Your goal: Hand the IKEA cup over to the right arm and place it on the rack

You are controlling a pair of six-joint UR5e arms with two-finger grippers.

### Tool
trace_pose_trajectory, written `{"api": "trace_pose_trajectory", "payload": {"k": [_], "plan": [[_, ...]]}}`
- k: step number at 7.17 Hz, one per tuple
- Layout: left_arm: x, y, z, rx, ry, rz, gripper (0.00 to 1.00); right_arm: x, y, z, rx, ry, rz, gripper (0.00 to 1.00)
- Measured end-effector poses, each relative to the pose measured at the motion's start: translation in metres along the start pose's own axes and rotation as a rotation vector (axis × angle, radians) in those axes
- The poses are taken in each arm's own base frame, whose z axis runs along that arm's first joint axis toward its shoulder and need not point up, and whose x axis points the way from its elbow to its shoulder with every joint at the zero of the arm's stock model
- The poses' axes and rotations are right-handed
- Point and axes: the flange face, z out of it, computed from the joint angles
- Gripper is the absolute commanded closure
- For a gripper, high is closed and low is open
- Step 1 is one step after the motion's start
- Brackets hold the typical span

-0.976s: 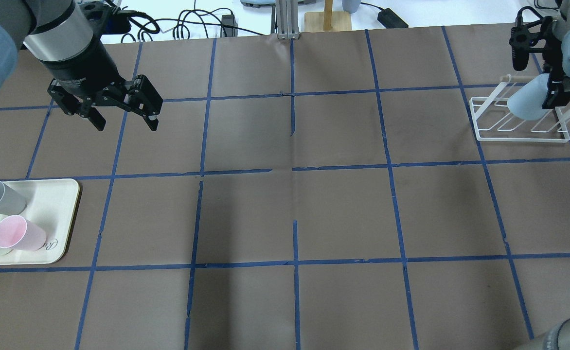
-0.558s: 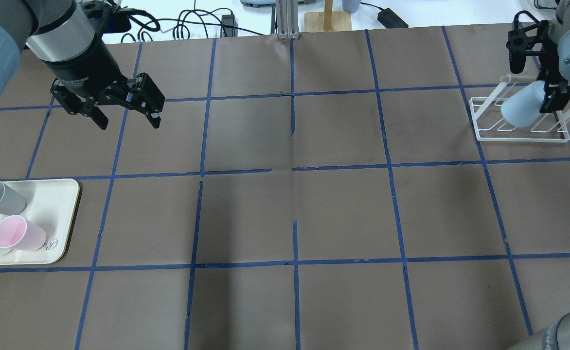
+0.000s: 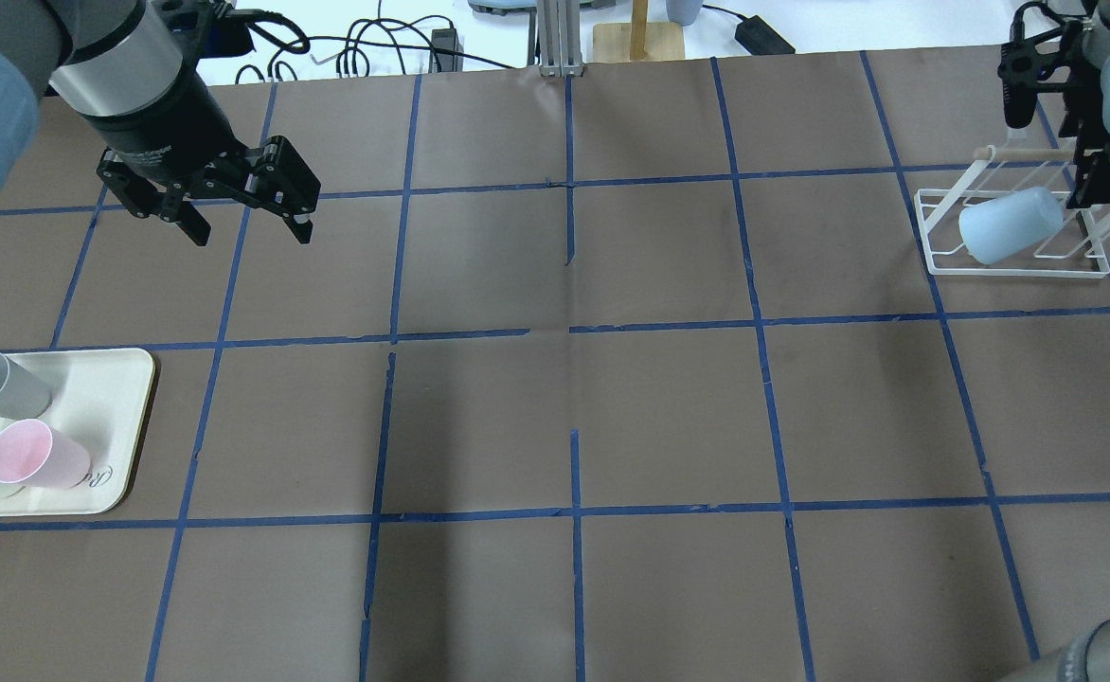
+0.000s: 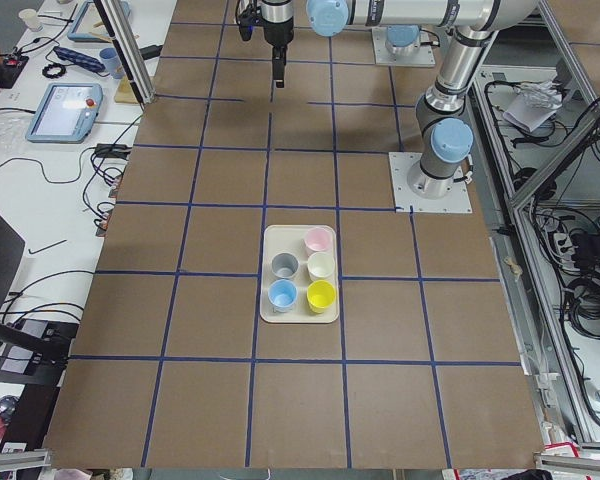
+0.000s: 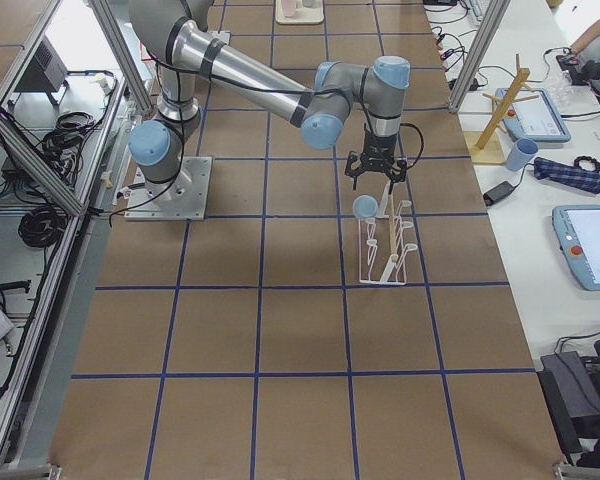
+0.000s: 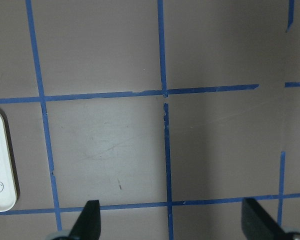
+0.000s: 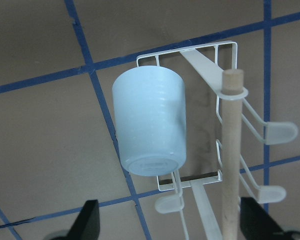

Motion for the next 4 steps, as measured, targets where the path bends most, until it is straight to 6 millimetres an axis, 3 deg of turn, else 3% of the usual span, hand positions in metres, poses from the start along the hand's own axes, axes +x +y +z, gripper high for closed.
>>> {"api": "trace_pose_trajectory", "payload": {"k": [2, 3, 4], "plan": [[0.0, 0.001, -0.001, 0.002, 0.001, 0.0, 0.0, 0.002, -0.01, -0.047, 0.152, -0.032, 0.124, 0.0], [0.0, 0.002, -0.002, 0.004, 0.001, 0.0, 0.0, -0.004, -0.028, -0.074, 0.216, -0.079, 0.221, 0.0], [0.0, 0.003, -0.003, 0.006, -0.001, 0.002, 0.0, -0.018, -0.06, -0.104, 0.245, -0.112, 0.314, 0.0]]}}
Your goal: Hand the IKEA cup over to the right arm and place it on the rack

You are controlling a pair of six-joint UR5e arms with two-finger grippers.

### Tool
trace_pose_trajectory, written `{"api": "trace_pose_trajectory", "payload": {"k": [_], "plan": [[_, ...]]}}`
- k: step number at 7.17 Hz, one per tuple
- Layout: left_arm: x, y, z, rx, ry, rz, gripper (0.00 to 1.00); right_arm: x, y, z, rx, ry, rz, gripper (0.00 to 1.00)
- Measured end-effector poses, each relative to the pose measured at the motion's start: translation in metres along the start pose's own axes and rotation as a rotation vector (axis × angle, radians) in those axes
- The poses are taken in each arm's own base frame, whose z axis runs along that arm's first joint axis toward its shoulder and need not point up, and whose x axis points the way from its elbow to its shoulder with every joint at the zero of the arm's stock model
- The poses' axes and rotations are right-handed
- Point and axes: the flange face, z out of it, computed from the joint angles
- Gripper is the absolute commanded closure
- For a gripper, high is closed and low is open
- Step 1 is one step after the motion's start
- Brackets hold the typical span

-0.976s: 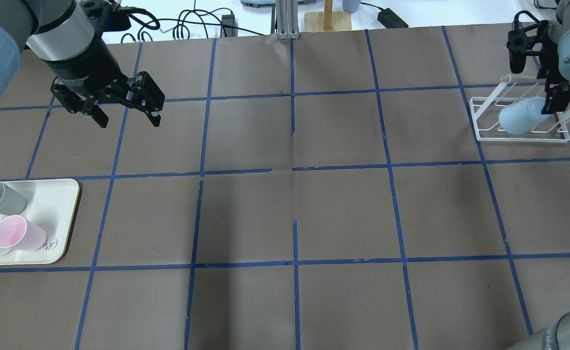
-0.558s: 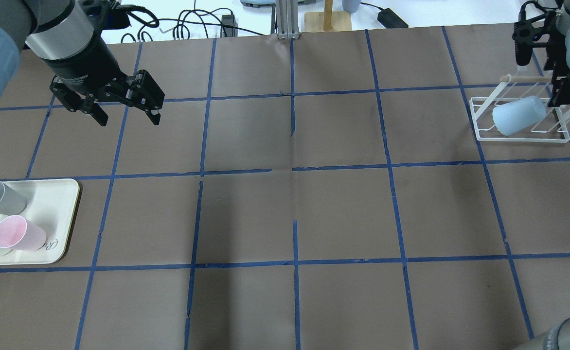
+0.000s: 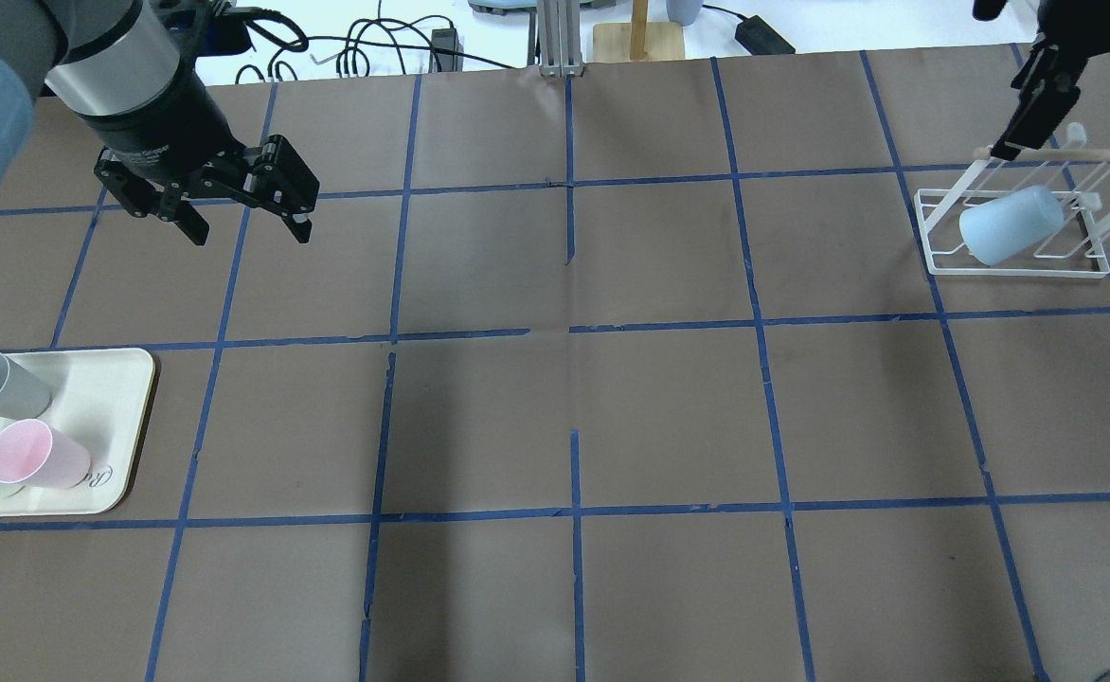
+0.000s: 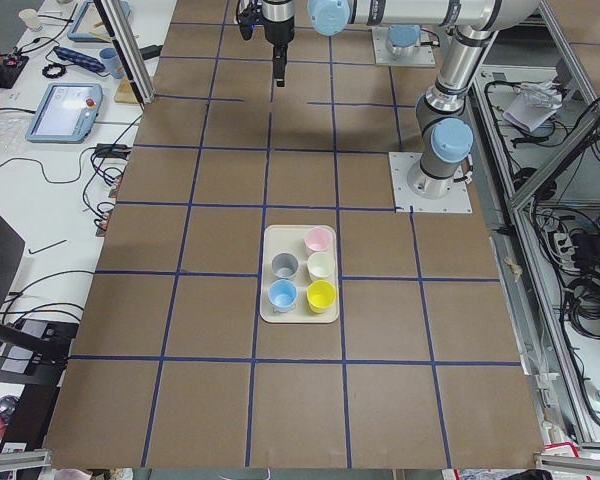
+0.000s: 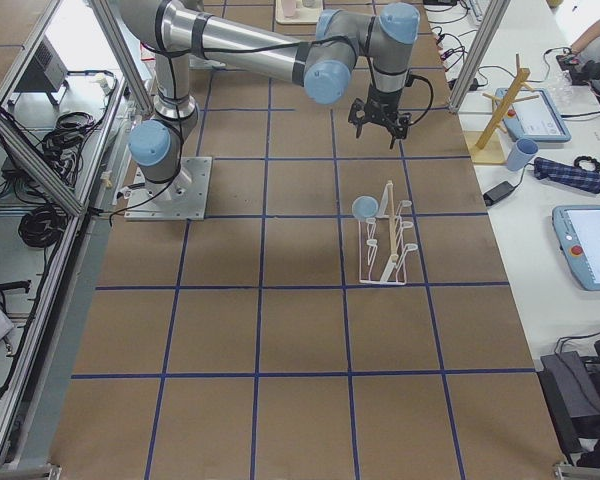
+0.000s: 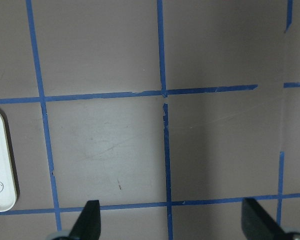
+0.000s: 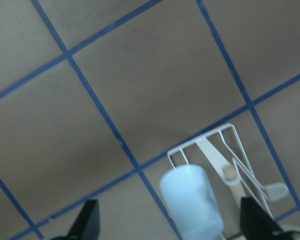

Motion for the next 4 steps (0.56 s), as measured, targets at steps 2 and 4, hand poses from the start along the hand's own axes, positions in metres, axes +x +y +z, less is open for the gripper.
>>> {"api": "trace_pose_trajectory", "payload": {"k": [2, 4], "plan": [[-0.001, 0.003, -0.004, 0.004, -0.01, 0.007, 0.0, -0.073, -0.071, -0.037, 0.049, -0.014, 0.237, 0.0], [-0.003, 0.004, -0.004, 0.0, -0.014, 0.012, 0.0, -0.125, -0.12, -0.055, 0.12, -0.069, 0.594, 0.0]]}}
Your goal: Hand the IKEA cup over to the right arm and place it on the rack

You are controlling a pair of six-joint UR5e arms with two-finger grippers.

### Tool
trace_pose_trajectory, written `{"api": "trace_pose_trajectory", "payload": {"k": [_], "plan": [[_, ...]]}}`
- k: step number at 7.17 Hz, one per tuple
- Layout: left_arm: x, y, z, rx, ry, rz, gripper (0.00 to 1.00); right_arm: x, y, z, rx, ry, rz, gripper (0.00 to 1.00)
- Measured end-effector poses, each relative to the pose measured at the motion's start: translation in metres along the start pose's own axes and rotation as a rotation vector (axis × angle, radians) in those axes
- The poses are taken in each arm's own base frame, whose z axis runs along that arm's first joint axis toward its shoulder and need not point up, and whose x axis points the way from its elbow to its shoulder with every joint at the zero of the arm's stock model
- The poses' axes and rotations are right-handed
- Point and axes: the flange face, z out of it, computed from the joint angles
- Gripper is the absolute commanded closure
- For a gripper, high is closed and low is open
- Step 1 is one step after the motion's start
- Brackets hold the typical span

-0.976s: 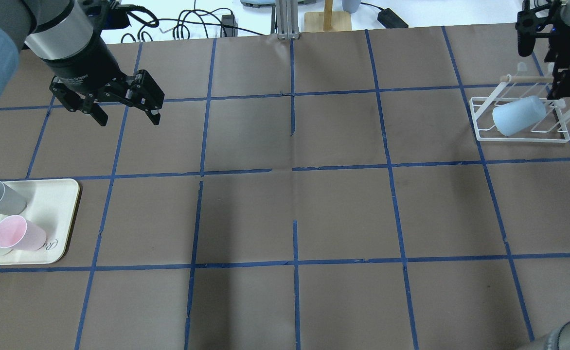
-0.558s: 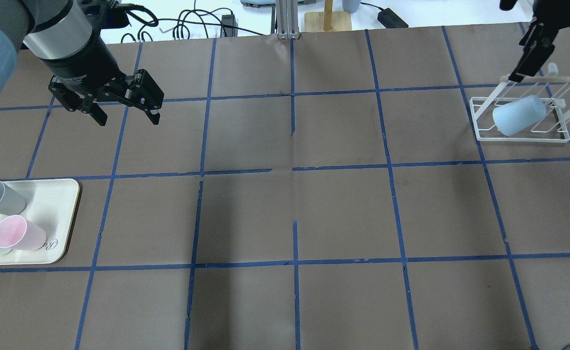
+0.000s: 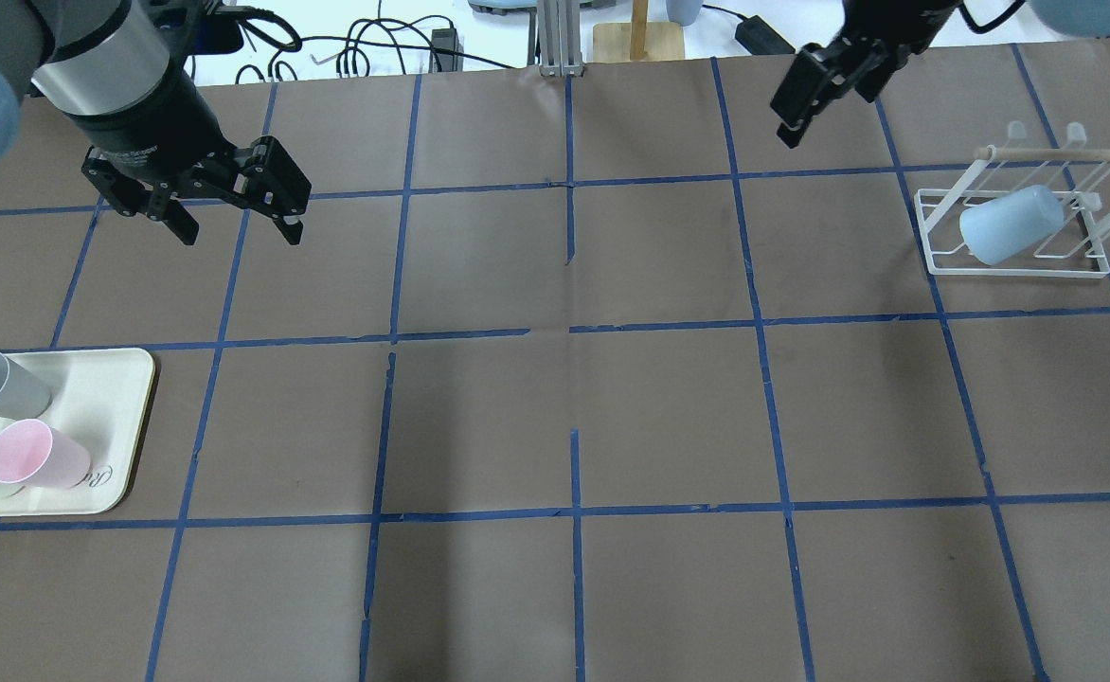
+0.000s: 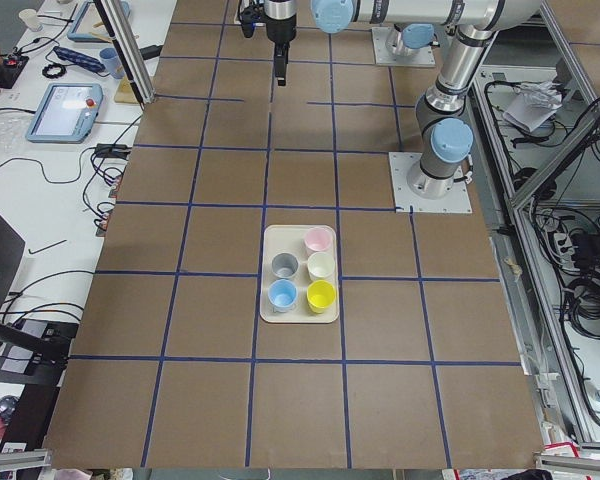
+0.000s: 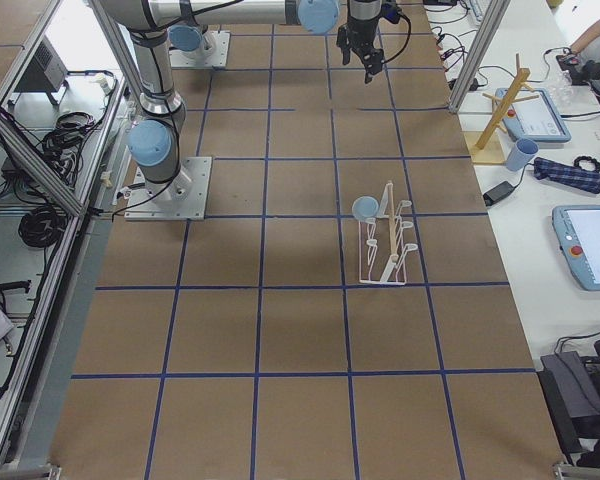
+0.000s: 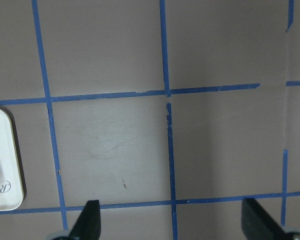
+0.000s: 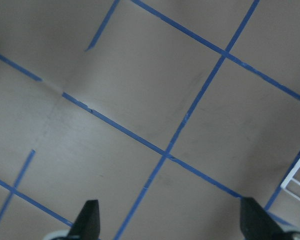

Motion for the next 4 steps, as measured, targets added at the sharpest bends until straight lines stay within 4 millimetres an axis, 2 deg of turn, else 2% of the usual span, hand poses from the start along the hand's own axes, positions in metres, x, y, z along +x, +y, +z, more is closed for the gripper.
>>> {"api": "trace_pose_trajectory", "payload": {"k": [1, 2, 4], "plan": [[0.0, 0.0, 0.0, -0.001, 0.0, -0.002, 0.0, -0.01, -0.002, 0.003, -0.003, -0.006, 0.128, 0.0], [0.0, 0.0, 0.001, -0.003, 0.001, -0.007, 0.0, -0.01, -0.003, 0.009, -0.019, 0.015, 0.226, 0.0], [0.0, 0.0, 0.001, -0.004, 0.005, -0.01, 0.0, 0.001, -0.001, 0.018, -0.051, 0.084, 0.361, 0.0]]}}
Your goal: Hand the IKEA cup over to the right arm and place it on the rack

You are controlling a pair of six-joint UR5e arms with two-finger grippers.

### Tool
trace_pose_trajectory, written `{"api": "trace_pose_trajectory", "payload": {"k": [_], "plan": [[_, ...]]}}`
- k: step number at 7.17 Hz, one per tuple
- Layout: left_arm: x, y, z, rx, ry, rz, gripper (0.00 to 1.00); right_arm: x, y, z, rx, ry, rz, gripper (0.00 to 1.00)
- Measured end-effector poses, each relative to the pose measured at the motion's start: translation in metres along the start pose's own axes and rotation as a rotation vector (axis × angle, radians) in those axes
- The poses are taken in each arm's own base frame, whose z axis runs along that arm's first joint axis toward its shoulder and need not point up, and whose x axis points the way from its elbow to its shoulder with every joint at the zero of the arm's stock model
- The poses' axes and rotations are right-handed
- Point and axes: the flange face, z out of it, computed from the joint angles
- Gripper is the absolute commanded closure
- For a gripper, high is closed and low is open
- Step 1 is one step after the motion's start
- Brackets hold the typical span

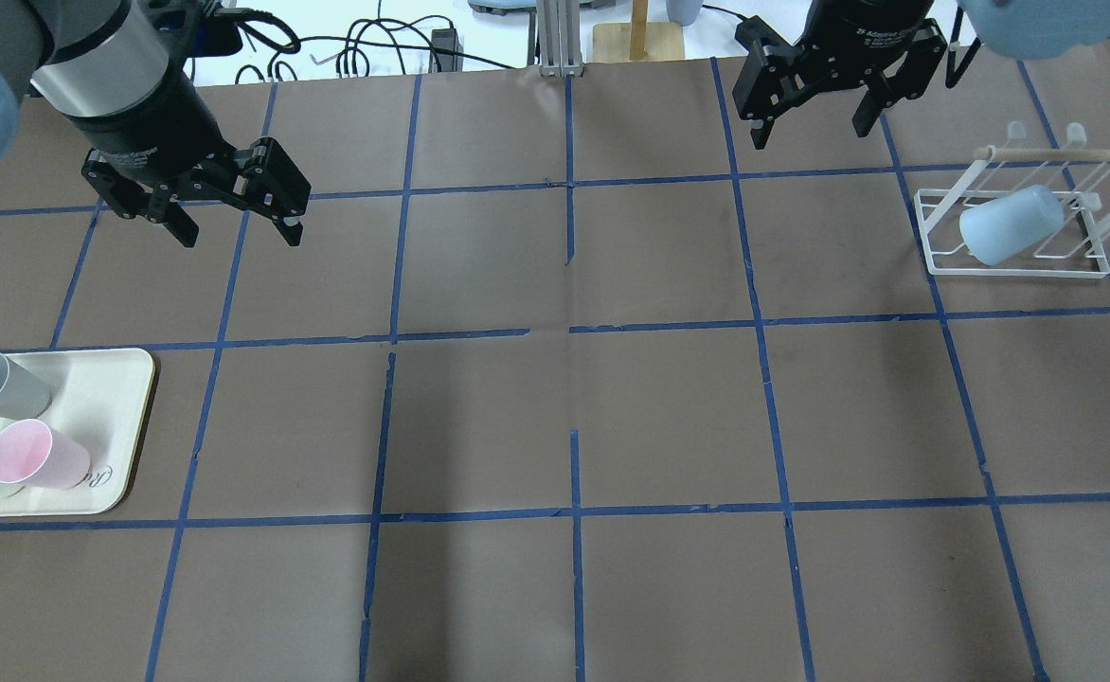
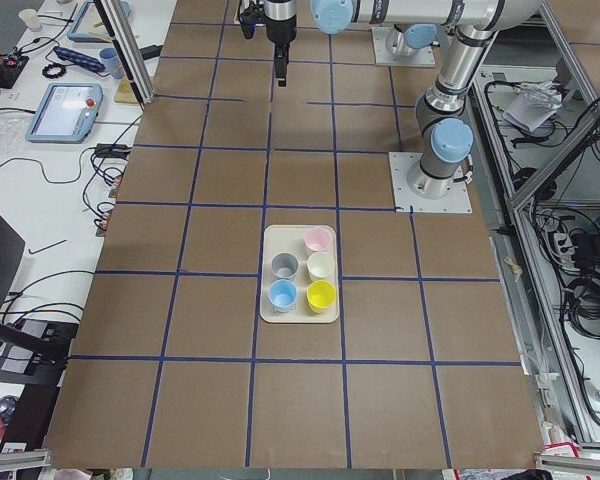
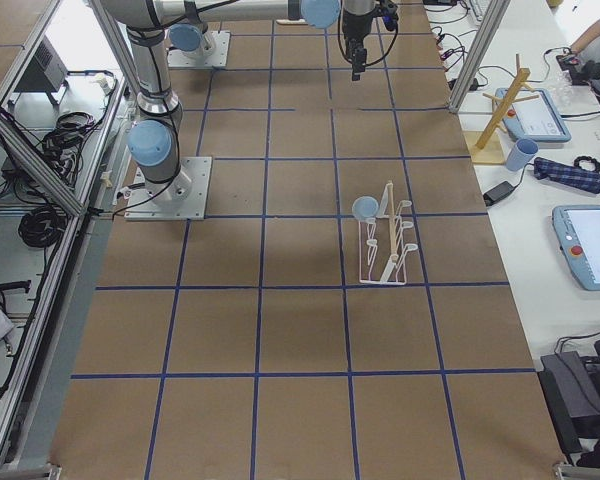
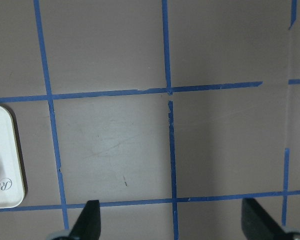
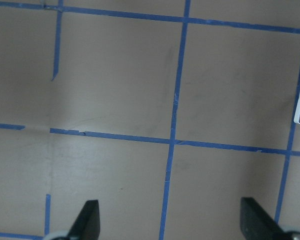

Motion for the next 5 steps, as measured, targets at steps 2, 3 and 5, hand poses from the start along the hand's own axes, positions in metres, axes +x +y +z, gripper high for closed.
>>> {"api": "trace_pose_trajectory", "payload": {"k": [2, 3, 5], "plan": [[0.0, -0.0008, 0.0009, -0.001, 0.004, -0.001, 0.0, 0.0043, -0.0002, 0.0031, -0.011, 0.014, 0.029, 0.0], [0.0, -0.0012, 0.0015, -0.002, 0.005, -0.002, 0.0, 0.0045, 0.0003, 0.0025, -0.012, 0.011, 0.027, 0.0], [0.0004, -0.0013, 0.0018, -0.003, 0.008, -0.002, 0.0, 0.0051, 0.0018, 0.001, -0.014, 0.007, 0.024, 0.0]]}}
